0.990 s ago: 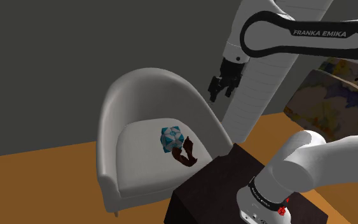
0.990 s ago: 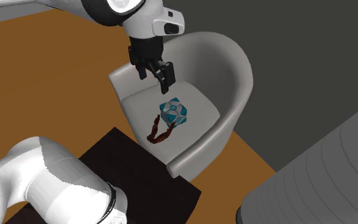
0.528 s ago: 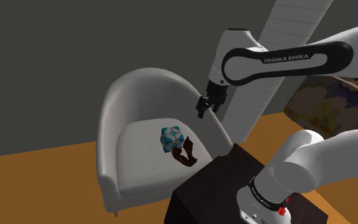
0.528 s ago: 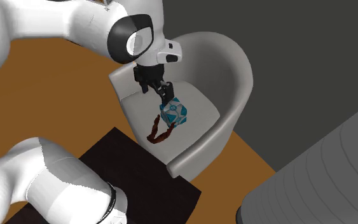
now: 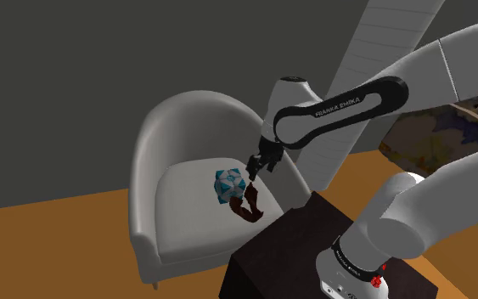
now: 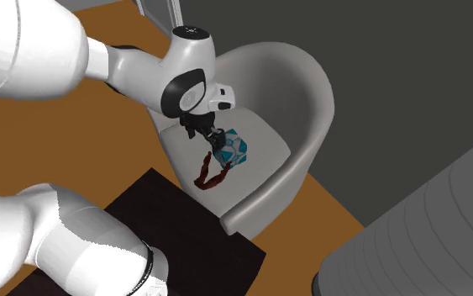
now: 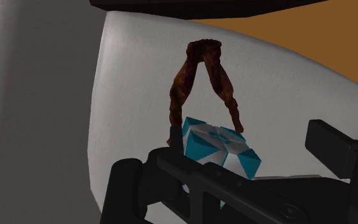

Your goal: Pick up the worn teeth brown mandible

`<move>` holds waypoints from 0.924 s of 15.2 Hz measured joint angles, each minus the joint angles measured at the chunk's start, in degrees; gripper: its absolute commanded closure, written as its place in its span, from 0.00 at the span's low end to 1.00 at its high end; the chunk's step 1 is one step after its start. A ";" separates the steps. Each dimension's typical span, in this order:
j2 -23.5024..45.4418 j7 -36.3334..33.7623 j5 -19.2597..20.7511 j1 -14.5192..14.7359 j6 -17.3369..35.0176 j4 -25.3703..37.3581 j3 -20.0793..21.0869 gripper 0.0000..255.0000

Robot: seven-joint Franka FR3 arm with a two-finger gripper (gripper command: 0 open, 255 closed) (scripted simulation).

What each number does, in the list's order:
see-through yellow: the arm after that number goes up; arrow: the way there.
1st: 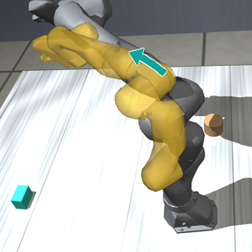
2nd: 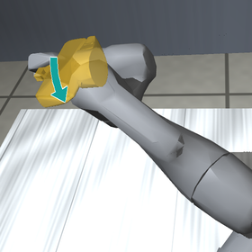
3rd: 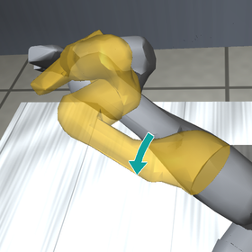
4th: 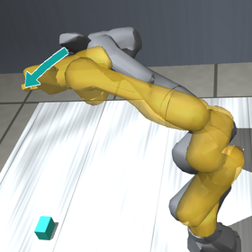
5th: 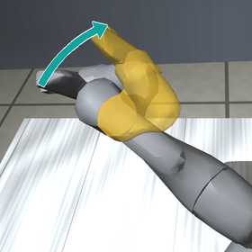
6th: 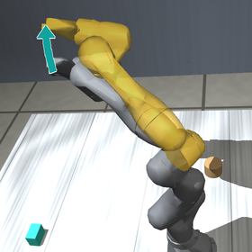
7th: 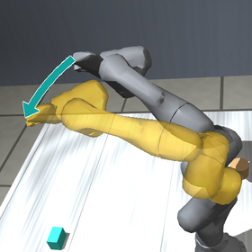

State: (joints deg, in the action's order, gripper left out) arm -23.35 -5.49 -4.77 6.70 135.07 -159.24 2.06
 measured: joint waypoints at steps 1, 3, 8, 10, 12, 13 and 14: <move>2.34 0.17 -0.61 0.55 2.79 -0.49 0.22 0.00; 6.68 1.11 -1.59 1.27 7.15 -0.50 0.20 0.00; 20.57 3.91 -6.04 3.98 19.62 0.84 1.03 0.00; 23.23 4.88 -7.01 4.20 21.79 1.34 1.14 0.00; 25.50 5.89 -8.00 4.26 24.13 1.25 1.24 0.00; 26.49 6.08 -8.32 4.33 24.94 1.44 1.35 0.00; 27.61 6.59 -8.76 4.27 25.92 1.57 1.41 0.00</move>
State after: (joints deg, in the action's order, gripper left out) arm 4.26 1.10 -13.53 10.97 160.98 -157.67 3.47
